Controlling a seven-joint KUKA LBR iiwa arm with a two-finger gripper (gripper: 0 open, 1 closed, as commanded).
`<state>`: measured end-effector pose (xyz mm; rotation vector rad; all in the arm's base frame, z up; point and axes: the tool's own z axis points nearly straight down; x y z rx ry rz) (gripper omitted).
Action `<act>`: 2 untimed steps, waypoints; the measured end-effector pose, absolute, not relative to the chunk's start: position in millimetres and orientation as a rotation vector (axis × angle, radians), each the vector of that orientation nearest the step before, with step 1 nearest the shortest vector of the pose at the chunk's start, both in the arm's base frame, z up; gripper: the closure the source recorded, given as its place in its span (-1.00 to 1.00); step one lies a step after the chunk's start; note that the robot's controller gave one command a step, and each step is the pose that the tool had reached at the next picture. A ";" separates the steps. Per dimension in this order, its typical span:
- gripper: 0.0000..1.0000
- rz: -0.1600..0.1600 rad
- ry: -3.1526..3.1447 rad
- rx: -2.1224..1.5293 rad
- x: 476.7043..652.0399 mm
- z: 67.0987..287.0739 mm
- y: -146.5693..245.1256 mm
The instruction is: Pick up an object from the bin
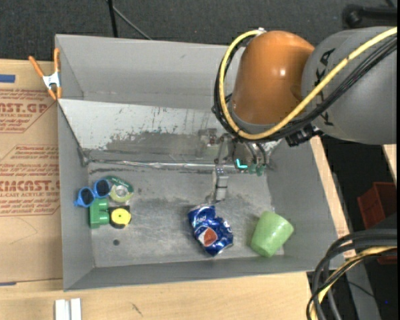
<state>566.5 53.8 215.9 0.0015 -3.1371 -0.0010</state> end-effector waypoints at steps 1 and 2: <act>-1.00 -0.001 -3.133 0.041 518.7 65.2 49.6; -1.00 -0.007 -3.111 0.474 553.0 100.8 204.3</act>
Offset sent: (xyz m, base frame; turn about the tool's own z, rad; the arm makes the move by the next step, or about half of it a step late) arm -0.0448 -0.0045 -0.1459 -0.0256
